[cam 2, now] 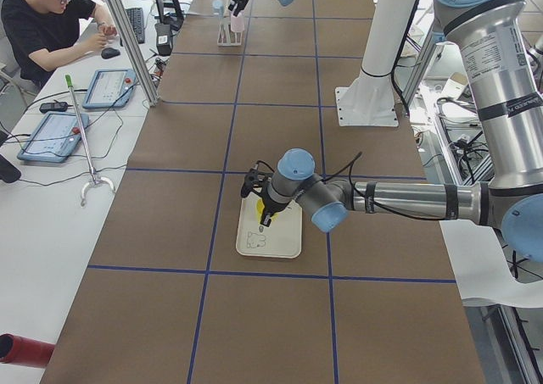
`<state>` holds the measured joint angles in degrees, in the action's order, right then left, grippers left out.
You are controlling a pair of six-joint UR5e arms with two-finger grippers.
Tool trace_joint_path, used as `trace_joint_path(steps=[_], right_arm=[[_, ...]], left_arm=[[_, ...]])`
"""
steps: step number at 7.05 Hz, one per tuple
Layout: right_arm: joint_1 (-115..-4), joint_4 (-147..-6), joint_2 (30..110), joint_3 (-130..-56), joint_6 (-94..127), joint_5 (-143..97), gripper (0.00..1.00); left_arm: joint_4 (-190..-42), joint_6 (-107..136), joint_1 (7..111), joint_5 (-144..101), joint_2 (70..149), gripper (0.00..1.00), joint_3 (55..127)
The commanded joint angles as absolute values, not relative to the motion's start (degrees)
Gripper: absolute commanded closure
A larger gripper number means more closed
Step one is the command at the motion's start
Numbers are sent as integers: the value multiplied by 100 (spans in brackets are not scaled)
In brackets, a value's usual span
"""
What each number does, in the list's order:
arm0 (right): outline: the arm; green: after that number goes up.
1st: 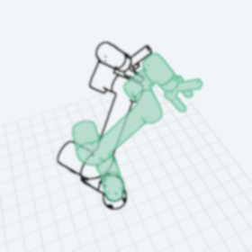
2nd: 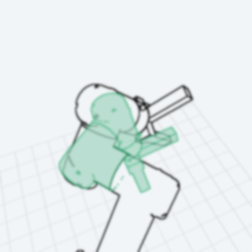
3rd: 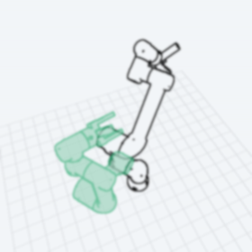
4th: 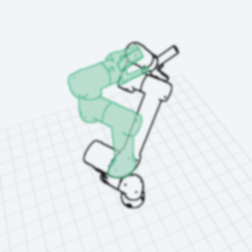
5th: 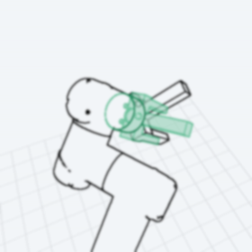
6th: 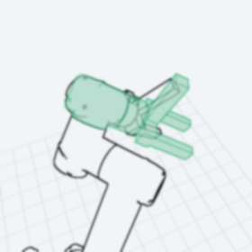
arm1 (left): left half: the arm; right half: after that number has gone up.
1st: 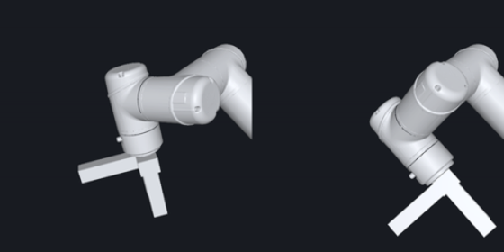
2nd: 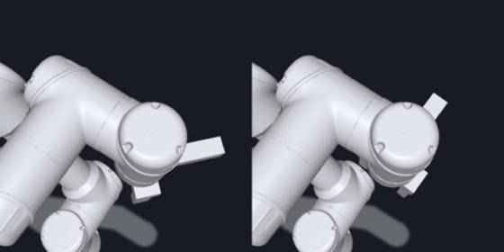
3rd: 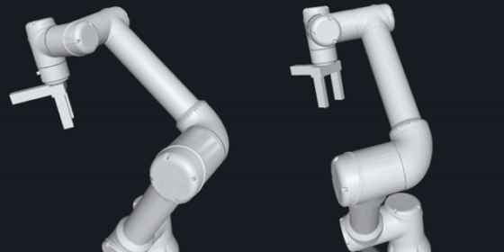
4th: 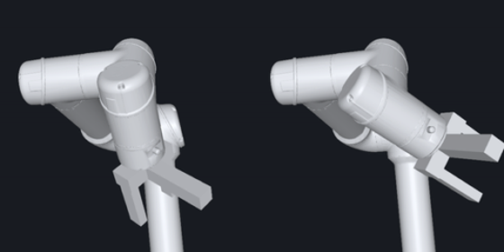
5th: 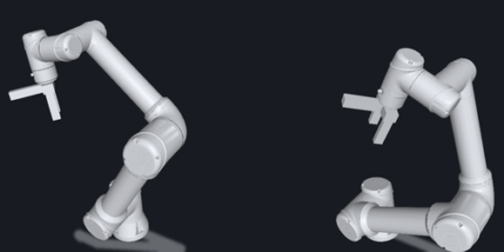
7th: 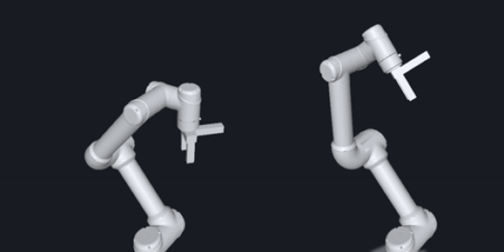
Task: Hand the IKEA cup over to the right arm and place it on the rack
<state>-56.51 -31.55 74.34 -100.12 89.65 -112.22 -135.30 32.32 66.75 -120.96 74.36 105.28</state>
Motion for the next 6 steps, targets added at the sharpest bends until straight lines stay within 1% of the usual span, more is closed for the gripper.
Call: trace_joint_path(steps=[1,3,4,6], right_arm=[[-5651,-3155,7409,-10011,8965,-11197,0],[-5547,-3155,7374,-10002,8965,-11136,0],[-5389,-3155,7331,-10011,8982,-10866,0],[-5082,-3155,7103,-9993,9602,-10418,0]], left_arm=[[-13447,4474,6785,-11559,8381,100,10293],[-13491,6265,6585,-11558,9163,100,10274],[-13509,7537,6035,-11488,9541,100,10248],[-13509,10033,4587,-10228,10559,100,10152]])
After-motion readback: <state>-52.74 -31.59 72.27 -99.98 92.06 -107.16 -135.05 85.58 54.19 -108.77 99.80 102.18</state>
